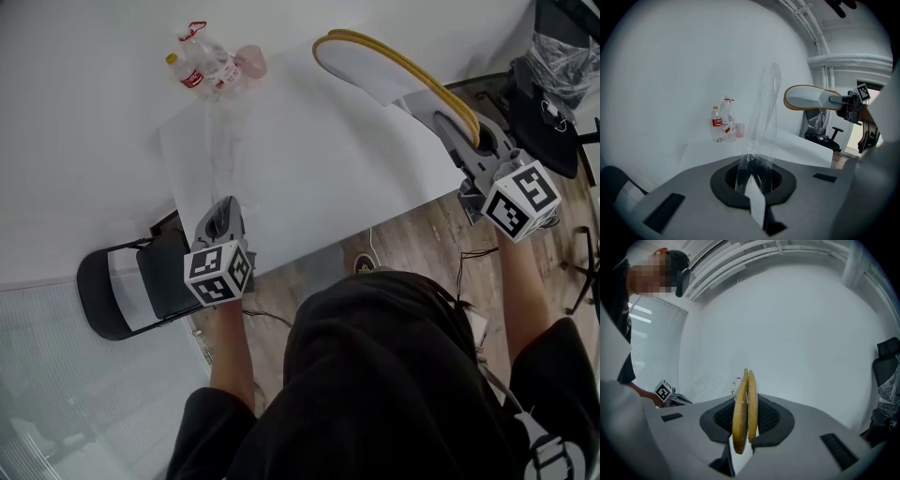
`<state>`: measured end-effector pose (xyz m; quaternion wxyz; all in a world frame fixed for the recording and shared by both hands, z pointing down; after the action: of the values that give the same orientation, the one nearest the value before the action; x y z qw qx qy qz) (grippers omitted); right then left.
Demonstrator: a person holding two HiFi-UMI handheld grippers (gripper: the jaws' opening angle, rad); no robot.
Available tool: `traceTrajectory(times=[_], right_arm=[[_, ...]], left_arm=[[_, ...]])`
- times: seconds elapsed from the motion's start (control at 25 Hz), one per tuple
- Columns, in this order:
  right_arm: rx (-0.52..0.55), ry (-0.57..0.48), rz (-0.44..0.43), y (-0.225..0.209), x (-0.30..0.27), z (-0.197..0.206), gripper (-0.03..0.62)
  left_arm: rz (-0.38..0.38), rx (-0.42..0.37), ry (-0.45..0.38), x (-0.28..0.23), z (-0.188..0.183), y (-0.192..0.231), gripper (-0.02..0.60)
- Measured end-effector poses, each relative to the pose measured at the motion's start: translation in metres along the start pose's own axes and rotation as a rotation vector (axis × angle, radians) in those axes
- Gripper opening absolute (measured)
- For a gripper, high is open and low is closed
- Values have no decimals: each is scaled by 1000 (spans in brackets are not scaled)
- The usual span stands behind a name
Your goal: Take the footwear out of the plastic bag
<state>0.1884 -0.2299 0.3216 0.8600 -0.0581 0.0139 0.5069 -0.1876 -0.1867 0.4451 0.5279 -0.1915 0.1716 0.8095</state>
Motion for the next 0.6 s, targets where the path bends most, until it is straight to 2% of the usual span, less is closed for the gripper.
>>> traceTrajectory(times=[0.6], right_arm=[[54,8,-13,-2,-2,1,73]], left_arm=[[23,-20,6,-14,-5,-11,23]])
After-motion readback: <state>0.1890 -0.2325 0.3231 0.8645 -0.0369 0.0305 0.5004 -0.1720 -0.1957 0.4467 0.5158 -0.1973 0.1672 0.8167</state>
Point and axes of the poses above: the fingertips, and each gripper's own axes: x backward along the fingers, y to its left, z out of its underside, the point moved 1 cm from there along x, backward along the fingers, and after that the axes turned 10 degrees about z, right-handed, at the moved point
